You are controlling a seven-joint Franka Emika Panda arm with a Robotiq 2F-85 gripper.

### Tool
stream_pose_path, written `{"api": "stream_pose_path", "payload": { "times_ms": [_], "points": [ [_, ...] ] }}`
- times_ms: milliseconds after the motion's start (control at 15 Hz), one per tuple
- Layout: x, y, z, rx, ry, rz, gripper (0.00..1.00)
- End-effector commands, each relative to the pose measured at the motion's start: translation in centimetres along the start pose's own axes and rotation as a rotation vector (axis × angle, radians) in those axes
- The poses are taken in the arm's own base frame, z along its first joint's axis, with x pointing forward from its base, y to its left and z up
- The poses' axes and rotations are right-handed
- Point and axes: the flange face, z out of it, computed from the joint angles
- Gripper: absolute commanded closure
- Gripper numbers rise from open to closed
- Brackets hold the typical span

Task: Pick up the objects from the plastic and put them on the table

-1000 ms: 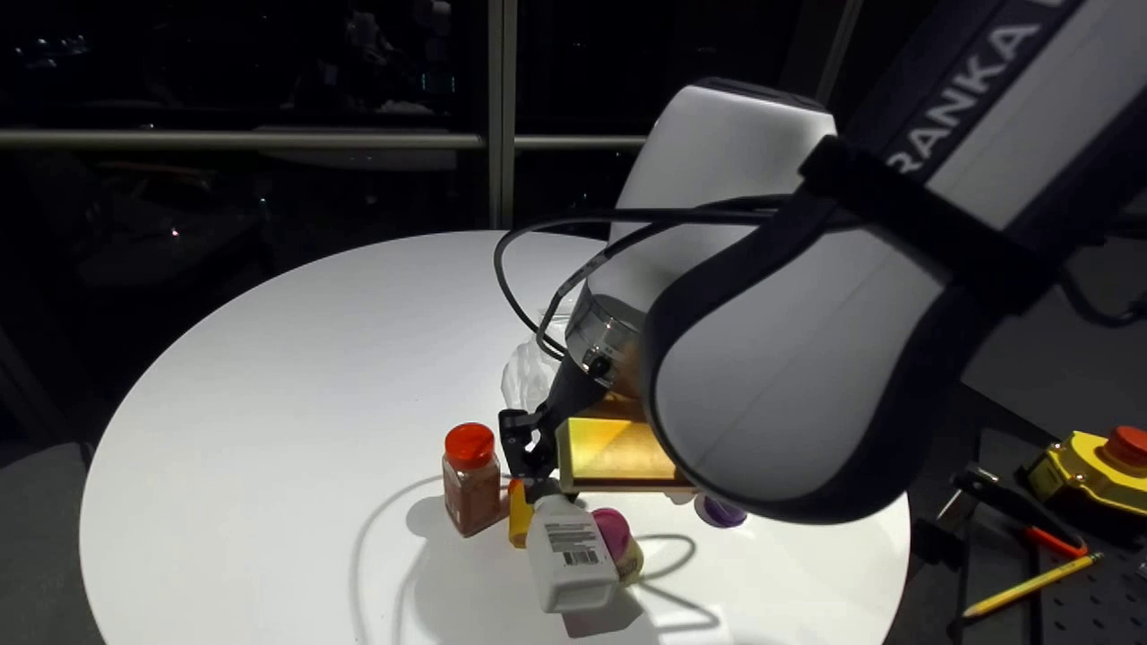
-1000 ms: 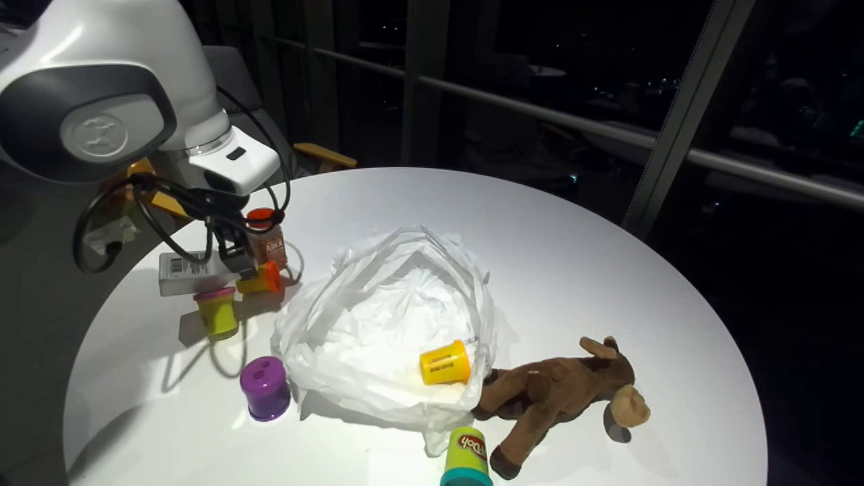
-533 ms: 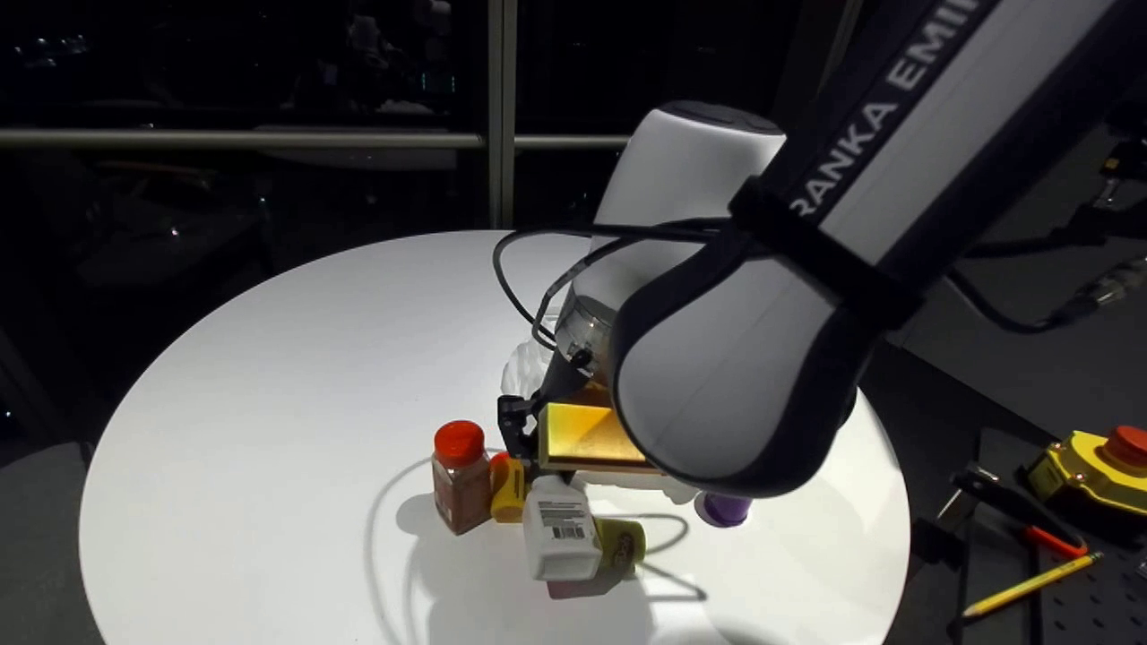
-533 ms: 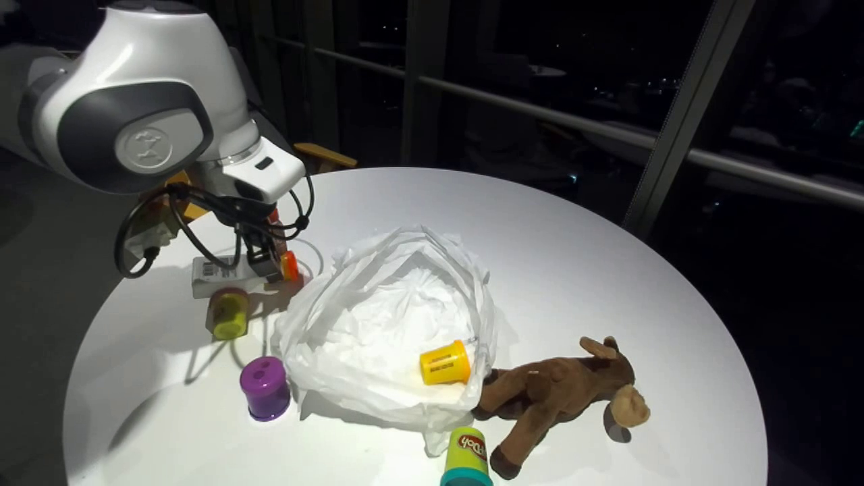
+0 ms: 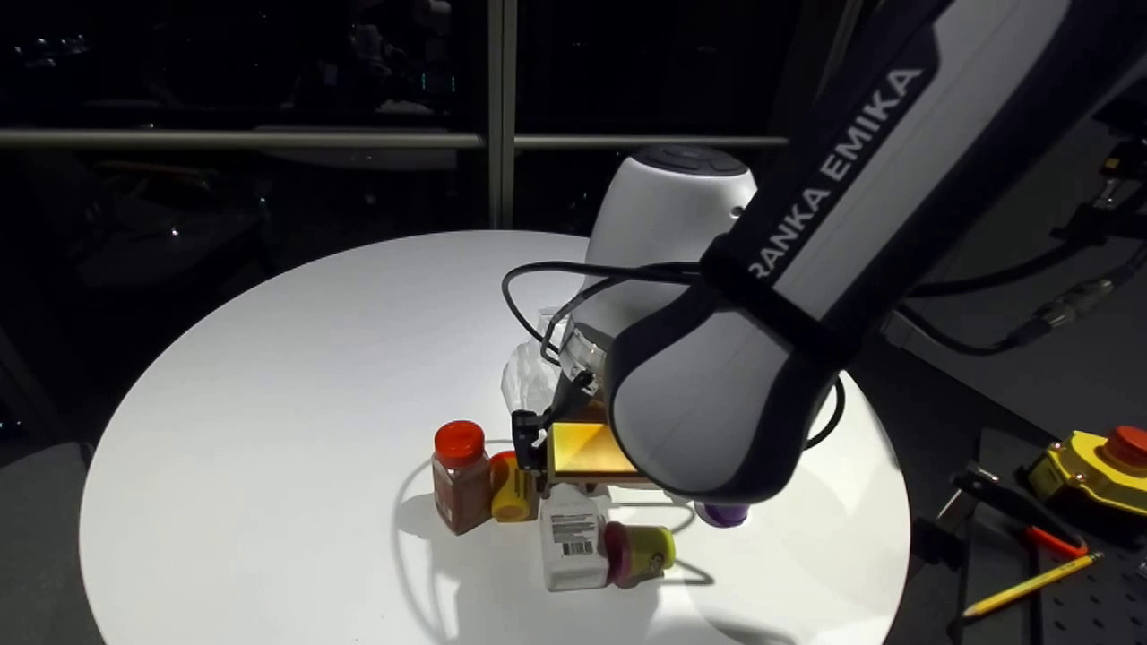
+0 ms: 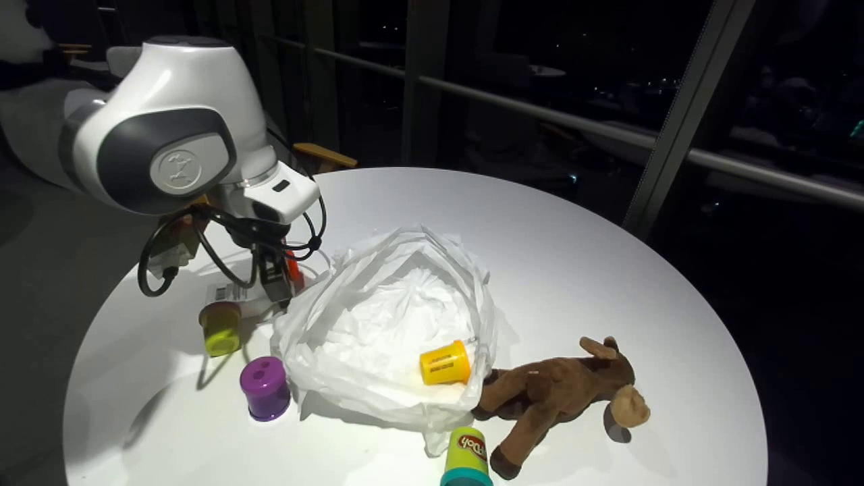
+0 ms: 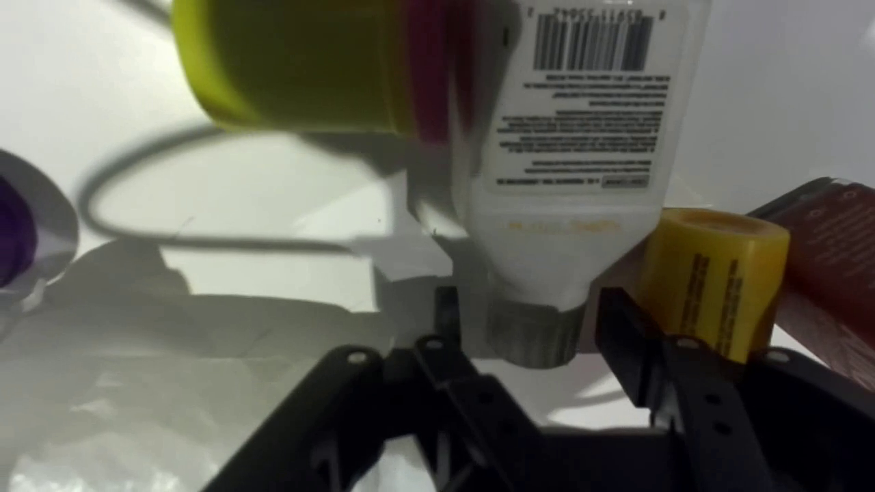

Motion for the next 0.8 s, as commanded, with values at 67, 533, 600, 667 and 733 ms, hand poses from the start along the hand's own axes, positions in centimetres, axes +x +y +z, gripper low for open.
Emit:
{"api": "stream_pose_path", "payload": {
  "times_ms": [67,533,600,667,733],
  "points": [
    [-0.5,2.1,-5.9,0.065,0.043,0.022,0.05],
    [7.4,10.8,-14.8,0.172,0.169,0.300,0.00],
    [9.3,12.0,-15.3,0.165,0.183,0.329,0.00],
    [11.1,13.0,-15.4,0.156,0.199,0.360,0.00],
    [13.1,14.0,-15.2,0.137,0.208,0.394,0.00]
  ]
}}
